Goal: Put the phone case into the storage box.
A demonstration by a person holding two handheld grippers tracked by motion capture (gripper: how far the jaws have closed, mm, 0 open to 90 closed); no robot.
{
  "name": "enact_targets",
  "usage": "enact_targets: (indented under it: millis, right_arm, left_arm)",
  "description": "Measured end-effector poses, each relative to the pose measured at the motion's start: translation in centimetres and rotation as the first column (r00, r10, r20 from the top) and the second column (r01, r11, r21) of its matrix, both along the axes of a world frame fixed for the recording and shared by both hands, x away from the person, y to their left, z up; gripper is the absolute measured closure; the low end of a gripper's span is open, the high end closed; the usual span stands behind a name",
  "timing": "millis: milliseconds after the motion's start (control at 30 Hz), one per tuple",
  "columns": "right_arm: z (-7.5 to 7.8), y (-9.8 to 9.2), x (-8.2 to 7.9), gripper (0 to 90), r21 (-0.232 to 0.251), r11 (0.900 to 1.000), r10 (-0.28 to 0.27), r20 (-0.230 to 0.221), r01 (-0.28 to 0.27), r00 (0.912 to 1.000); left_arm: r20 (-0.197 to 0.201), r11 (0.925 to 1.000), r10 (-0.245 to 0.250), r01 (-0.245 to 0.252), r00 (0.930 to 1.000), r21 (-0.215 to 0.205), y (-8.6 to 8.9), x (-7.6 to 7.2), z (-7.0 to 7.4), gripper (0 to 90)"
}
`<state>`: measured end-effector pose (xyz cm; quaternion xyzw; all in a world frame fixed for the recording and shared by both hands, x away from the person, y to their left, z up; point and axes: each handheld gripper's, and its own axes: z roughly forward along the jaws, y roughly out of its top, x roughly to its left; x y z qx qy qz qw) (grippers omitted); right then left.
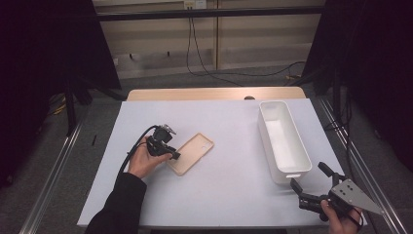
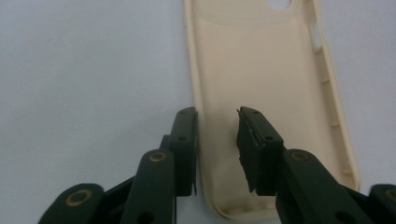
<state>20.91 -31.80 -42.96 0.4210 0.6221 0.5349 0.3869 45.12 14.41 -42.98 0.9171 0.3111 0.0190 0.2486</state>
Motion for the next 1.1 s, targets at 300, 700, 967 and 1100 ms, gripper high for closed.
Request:
enact_targets:
  millis: [300, 700, 967, 1100]
  right_arm:
    - [-0.01, 0.03, 0.02, 0.0, -0.001, 1.000, 0.000, -0.001, 0.000, 1.0000]
    - [-0.02, 0.02, 0.04, 0.0, -0.003, 1.000, 0.003, -0.001, -0.003, 1.0000]
    - [-0.01, 0.06, 0.03, 0.0, -0.002, 1.000, 0.005, -0.002, -0.005, 1.0000]
    - [-0.02, 0.03, 0.05, 0.0, -0.001, 1.000, 0.003, -0.002, -0.003, 1.0000]
  left_arm:
    - [0.029, 0.9994, 0.019, -0.020, 0.9994, 0.028, -0.06, 0.08, 0.15, 83.1]
    - [0.052, 0.9990, 0.016, -0.018, 0.9985, 0.041, -0.21, -0.11, 0.13, 86.7]
    - [0.070, 0.9982, 0.018, -0.021, 0.9974, 0.055, -0.32, -0.18, 0.11, 87.8]
    - [0.069, 0.9971, 0.029, -0.034, 0.9972, 0.068, -0.51, -0.28, 0.23, 88.0]
